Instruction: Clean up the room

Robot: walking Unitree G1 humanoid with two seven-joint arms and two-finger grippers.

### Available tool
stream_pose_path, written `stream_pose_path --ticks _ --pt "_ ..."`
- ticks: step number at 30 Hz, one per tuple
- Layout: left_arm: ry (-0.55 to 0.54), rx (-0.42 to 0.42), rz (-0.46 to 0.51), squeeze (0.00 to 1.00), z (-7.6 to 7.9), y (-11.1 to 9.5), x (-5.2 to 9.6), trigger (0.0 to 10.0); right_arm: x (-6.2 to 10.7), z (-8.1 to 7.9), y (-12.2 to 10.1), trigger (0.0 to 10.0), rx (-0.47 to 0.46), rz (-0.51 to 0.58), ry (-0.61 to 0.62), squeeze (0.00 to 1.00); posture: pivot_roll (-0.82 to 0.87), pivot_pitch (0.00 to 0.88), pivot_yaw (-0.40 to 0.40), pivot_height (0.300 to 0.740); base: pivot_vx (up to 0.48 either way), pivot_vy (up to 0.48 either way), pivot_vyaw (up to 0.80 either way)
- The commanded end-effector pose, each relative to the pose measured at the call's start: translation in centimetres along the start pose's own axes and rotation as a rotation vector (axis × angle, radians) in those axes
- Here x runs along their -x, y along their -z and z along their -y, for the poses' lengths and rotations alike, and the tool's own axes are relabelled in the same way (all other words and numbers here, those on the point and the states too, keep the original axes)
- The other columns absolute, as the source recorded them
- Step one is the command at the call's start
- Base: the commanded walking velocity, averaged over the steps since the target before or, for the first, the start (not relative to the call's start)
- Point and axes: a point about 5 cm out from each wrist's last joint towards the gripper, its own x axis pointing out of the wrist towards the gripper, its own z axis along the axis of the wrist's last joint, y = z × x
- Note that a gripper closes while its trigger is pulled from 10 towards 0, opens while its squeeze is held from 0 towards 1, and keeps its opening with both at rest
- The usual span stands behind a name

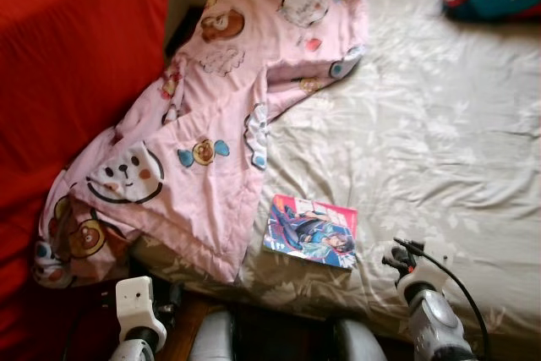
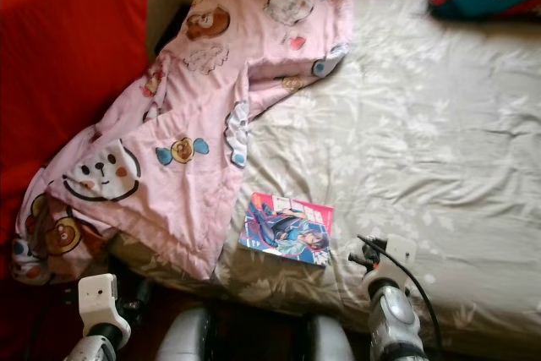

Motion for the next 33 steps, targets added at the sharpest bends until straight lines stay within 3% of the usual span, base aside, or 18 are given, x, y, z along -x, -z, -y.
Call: stream_pose_path --ticks 1,6,8,11,16,25,33 --pt "-0.009 -0.008 -0.079 0.0 -0.2 1.9 0.5 10.0 0.7 0.4 1.6 10.0 0.003 -0.051 0.005 0.0 0.0 0.046 -0.006 0.655 0.0 0.0 0.0" --pt "-0.036 -0.004 -0.207 0.0 0.1 4.4 0.4 10.0 3.0 1.9 5.8 10.0 0.071 -0.225 0.035 0.0 -0.03 0.0 -0.01 0.655 0.0 0.0 0.0" --pt "-0.039 -0.011 -0.225 0.0 0.1 4.6 0.2 10.0 3.3 1.9 6.4 10.0 0.09 -0.256 0.03 0.0 -0.03 0.0 -0.01 0.655 0.0 0.0 0.0" --pt "-0.043 -0.011 -0.245 0.0 0.1 4.7 0.1 10.0 3.5 1.9 6.7 10.0 0.115 -0.281 0.028 0.0 -0.03 0.0 -0.009 0.655 0.0 0.0 0.0" --pt "-0.035 -0.041 -0.309 0.0 0.3 5.4 0.0 10.0 4.0 1.8 8.0 10.0 0.131 -0.366 0.038 0.0 -0.02 0.0 -0.005 0.695 0.0 0.0 0.0" --pt "-0.044 -0.063 -0.371 0.0 0.0 6.3 0.5 10.0 4.1 1.2 8.4 10.0 0.173 -0.396 0.006 0.0 -0.04 0.0 0.016 0.74 0.0 0.0 0.0" --pt "-0.049 -0.071 -0.421 0.0 -1.3 6.9 1.1 10.0 4.1 0.5 8.8 10.0 0.179 -0.407 0.002 0.0 -0.08 0.0 0.041 0.74 0.0 0.0 0.0"
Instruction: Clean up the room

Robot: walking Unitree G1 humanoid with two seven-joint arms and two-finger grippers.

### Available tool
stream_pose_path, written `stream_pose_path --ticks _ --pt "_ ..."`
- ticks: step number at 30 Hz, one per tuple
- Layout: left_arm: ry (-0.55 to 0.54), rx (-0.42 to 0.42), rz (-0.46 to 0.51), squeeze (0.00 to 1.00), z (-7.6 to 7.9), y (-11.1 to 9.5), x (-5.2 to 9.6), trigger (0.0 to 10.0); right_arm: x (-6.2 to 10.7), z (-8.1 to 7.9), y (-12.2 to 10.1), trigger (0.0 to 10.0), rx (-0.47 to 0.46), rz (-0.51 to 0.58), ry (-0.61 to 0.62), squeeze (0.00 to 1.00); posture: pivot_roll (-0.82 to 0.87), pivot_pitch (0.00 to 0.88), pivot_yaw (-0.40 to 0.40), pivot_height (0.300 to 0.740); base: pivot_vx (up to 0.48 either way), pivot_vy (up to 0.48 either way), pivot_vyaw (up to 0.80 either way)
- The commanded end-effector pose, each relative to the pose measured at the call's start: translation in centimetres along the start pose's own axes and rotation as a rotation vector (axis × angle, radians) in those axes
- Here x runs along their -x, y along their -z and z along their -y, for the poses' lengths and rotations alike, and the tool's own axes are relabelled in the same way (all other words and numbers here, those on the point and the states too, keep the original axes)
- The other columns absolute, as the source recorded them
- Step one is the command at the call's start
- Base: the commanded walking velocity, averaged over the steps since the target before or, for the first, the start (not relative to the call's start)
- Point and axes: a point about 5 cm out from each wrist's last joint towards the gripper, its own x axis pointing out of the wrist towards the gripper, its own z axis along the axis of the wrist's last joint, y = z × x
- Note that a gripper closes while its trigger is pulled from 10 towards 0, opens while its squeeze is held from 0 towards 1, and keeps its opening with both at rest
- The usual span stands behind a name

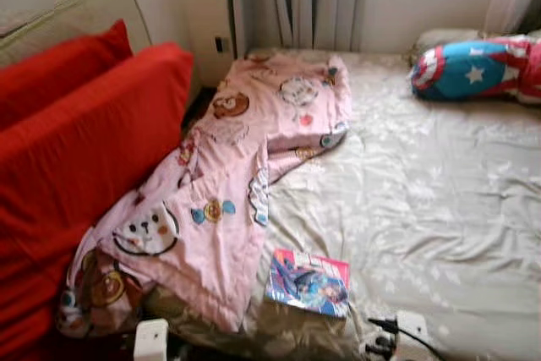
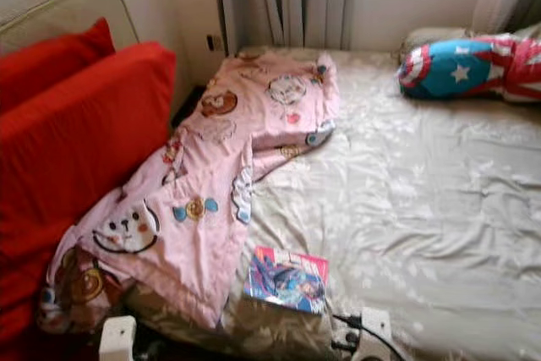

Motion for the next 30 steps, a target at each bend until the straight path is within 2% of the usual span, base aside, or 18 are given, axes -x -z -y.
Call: stream_pose_path --ticks 1,6,12,14,21,26,30 --pt "-0.002 0.0 -0.039 0.0 -0.4 0.7 0.2 10.0 0.0 -0.2 0.3 10.0 0.003 -0.015 0.004 0.0 -0.08 0.0 0.04 0.74 0.0 0.0 0.0" --pt "-0.026 0.026 -0.073 0.0 -1.2 1.3 0.4 10.0 -0.1 -0.1 0.0 10.0 0.019 -0.022 0.017 0.0 -0.09 0.0 0.031 0.74 0.0 0.0 0.0" --pt "-0.008 0.011 -0.102 0.0 -0.1 1.3 0.2 10.0 -0.3 0.2 -0.8 10.0 -0.018 -0.012 0.059 0.0 -0.09 0.0 0.043 0.74 0.0 0.0 0.0" --pt "-0.008 0.01 -0.11 0.0 0.1 1.4 0.1 10.0 -0.4 -0.1 -1.1 10.0 -0.028 -0.006 0.055 0.0 -0.08 0.0 0.032 0.74 0.0 0.0 0.0" --pt "-0.021 0.029 -0.125 0.0 0.2 1.4 0.1 10.0 -0.7 -1.0 -1.6 10.0 0.03 -0.006 0.03 0.0 -0.06 0.0 0.009 0.74 0.0 0.0 0.0" --pt "-0.024 0.032 -0.148 0.0 0.3 2.1 0.3 10.0 -0.8 -1.9 -1.8 10.0 0.048 -0.001 0.01 0.0 -0.08 0.0 0.015 0.74 0.0 0.0 0.74" --pt "-0.035 0.034 -0.169 0.0 0.3 2.6 0.4 10.0 -0.2 -0.2 -0.2 10.0 0.055 -0.024 0.014 0.0 -0.07 0.0 0.017 0.74 0.0 0.0 0.8"
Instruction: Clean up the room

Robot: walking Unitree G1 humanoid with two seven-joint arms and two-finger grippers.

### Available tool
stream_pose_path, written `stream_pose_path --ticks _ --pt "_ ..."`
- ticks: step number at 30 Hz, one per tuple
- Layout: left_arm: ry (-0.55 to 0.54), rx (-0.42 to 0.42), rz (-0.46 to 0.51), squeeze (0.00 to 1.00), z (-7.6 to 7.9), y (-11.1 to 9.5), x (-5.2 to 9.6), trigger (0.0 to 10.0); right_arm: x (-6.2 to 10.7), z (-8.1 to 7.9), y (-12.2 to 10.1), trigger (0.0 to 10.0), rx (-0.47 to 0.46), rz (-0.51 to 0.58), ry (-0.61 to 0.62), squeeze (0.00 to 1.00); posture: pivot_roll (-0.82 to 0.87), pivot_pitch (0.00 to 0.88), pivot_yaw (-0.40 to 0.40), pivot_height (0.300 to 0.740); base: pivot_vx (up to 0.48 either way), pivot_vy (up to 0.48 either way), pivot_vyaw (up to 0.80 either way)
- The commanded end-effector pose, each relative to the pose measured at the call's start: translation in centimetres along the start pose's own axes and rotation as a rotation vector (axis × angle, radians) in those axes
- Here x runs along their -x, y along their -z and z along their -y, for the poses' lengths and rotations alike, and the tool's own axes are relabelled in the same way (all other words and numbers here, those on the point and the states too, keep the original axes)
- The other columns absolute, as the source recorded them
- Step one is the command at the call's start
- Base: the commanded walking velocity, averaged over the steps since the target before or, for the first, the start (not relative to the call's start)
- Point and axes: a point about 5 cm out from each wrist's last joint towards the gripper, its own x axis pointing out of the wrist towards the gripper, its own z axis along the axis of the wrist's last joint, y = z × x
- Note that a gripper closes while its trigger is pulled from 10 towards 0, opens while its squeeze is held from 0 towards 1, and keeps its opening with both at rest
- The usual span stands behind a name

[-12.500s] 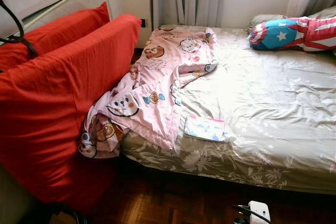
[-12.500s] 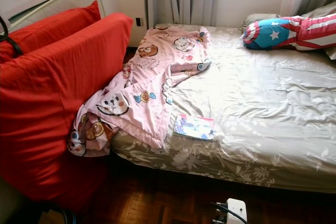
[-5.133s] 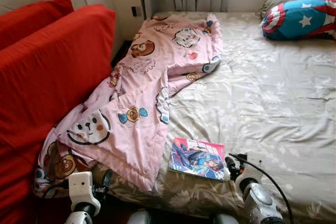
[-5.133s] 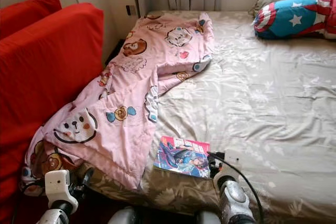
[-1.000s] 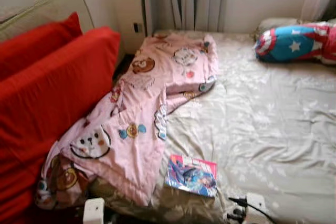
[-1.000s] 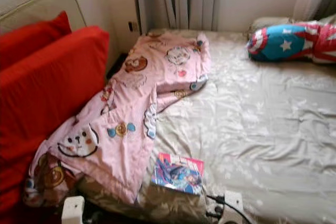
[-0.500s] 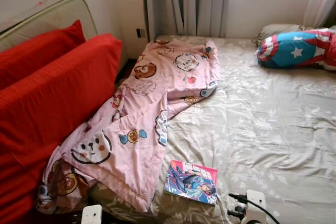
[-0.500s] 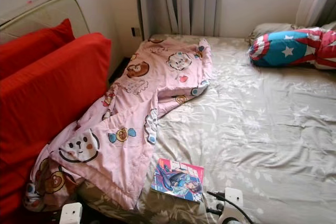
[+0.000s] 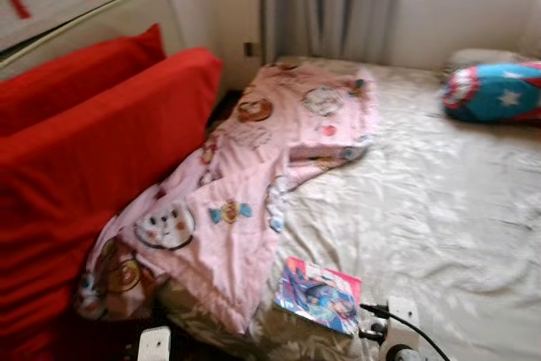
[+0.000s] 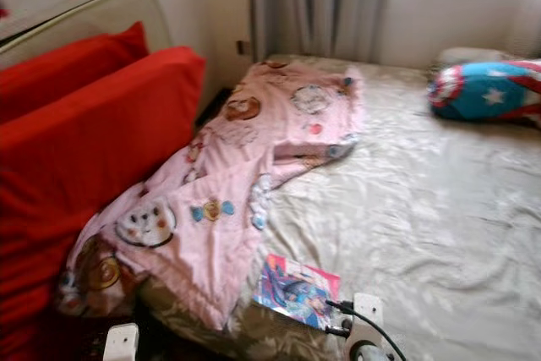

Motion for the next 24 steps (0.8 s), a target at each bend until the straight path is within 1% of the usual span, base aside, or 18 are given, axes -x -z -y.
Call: stream_pose_path --ticks 1,23,24 --pt "-0.013 0.017 -0.007 0.0 -0.05 0.11 0.0 10.0 0.51 0.84 1.7 10.0 0.01 -0.045 0.007 0.0 -0.07 0.0 0.015 0.74 0.0 0.0 0.8" --pt "-0.027 0.021 0.001 0.0 -0.11 -0.03 -0.01 10.0 0.69 0.94 2.2 10.0 0.013 -0.051 0.006 0.0 -0.06 0.0 0.008 0.74 0.0 0.0 0.8" --pt "-0.027 0.021 0.002 0.0 -0.11 -0.06 -0.02 10.0 0.68 0.92 2.23 10.0 -0.003 -0.052 0.007 0.0 -0.06 0.0 0.01 0.74 0.0 0.0 0.0"
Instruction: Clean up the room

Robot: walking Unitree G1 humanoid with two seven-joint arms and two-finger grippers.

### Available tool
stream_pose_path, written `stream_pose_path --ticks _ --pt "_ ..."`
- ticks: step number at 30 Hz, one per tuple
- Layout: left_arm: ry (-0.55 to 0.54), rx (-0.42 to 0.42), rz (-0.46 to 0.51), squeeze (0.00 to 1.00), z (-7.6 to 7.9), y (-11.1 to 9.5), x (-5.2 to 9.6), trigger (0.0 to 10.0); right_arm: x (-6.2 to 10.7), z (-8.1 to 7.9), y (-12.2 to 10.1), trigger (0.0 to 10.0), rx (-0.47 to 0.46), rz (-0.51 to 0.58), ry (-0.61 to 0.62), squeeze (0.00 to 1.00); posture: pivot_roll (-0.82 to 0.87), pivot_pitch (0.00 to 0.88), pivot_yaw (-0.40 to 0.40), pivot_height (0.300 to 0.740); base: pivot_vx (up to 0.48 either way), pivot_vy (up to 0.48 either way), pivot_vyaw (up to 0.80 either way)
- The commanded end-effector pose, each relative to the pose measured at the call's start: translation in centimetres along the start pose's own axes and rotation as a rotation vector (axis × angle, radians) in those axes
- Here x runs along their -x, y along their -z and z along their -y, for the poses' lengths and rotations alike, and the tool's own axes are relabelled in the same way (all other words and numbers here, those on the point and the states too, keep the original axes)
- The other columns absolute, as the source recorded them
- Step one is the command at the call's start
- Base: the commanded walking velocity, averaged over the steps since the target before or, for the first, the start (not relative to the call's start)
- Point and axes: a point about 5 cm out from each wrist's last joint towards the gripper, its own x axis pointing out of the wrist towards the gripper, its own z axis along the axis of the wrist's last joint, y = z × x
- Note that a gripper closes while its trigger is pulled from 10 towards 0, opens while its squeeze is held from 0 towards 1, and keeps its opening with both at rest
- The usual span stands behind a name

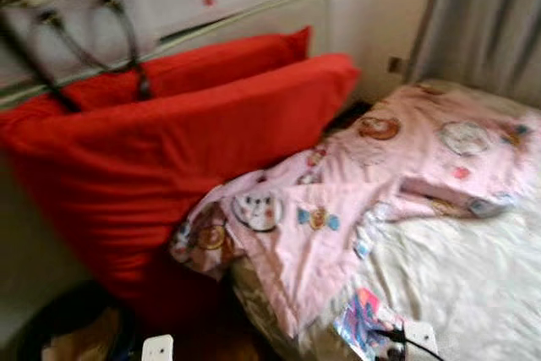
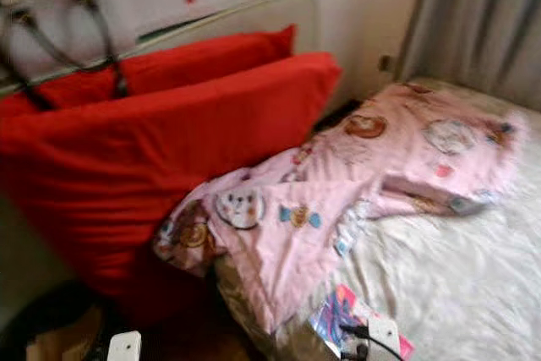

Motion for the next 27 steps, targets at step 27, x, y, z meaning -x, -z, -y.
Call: stream_pose_path --ticks 27 --pt "-0.019 0.007 -0.024 0.0 -0.63 0.36 0.1 10.0 -0.06 -0.92 0.26 10.0 -0.023 -0.009 -0.022 0.0 -0.06 0.0 0.016 0.74 0.0 0.187 0.0"
